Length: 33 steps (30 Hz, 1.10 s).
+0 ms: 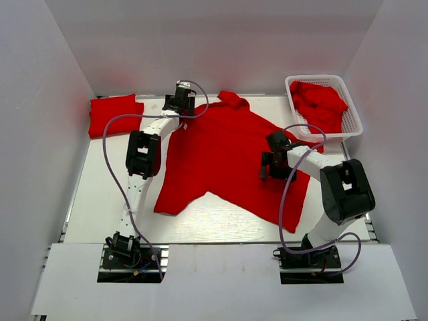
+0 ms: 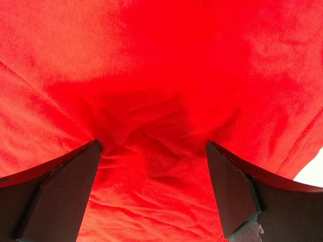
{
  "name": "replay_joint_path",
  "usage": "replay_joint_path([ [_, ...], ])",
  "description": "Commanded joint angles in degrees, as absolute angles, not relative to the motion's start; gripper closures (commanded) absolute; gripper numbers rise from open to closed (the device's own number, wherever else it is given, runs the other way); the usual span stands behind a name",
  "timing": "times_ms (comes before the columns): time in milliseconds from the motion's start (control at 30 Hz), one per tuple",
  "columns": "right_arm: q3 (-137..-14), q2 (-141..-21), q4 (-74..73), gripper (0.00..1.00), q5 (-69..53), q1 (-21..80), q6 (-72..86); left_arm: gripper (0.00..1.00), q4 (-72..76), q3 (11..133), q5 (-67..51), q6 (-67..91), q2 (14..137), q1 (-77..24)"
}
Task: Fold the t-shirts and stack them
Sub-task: Flatten out the tshirt
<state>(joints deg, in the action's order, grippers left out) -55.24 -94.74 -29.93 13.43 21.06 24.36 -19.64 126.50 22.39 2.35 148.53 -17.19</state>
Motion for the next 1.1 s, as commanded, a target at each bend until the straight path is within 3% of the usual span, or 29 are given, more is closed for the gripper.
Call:
replay_joint_path([
  [0,-59.3,-97.1,-32.2,0.1,13.1,20.9,22.2,0.11,-25.8,119.0,23.6,7.4,143.5,-16.2],
  [267,-69.2,-105.1,-31.2,0.1,8.2,21.3,16.1,0.14,-33.7,102.1,30.8,18.2,133.5,-8.6],
  [500,-79.0,-112.9,-30.0,0.1,4.7,21.4,12.2,0.14,-38.1,99.9,35.1,21.9,128.6,-4.8],
  [700,-89.2,-119.5,-30.0,0.1,5.7,21.3,7.1,0.12,-37.5,100.6,32.4,21.4,128.1,-3.7],
  [833,-95.8,-123.3,-31.0,0.1,6.2,20.9,5.2,0.01,-36.4,103.4,29.4,19.8,128.1,-3.7],
  [1067,-94.5,-116.9,-32.4,0.1,6.1,21.1,5.8,0.01,-31.5,106.0,17.9,12.8,123.1,-4.2],
])
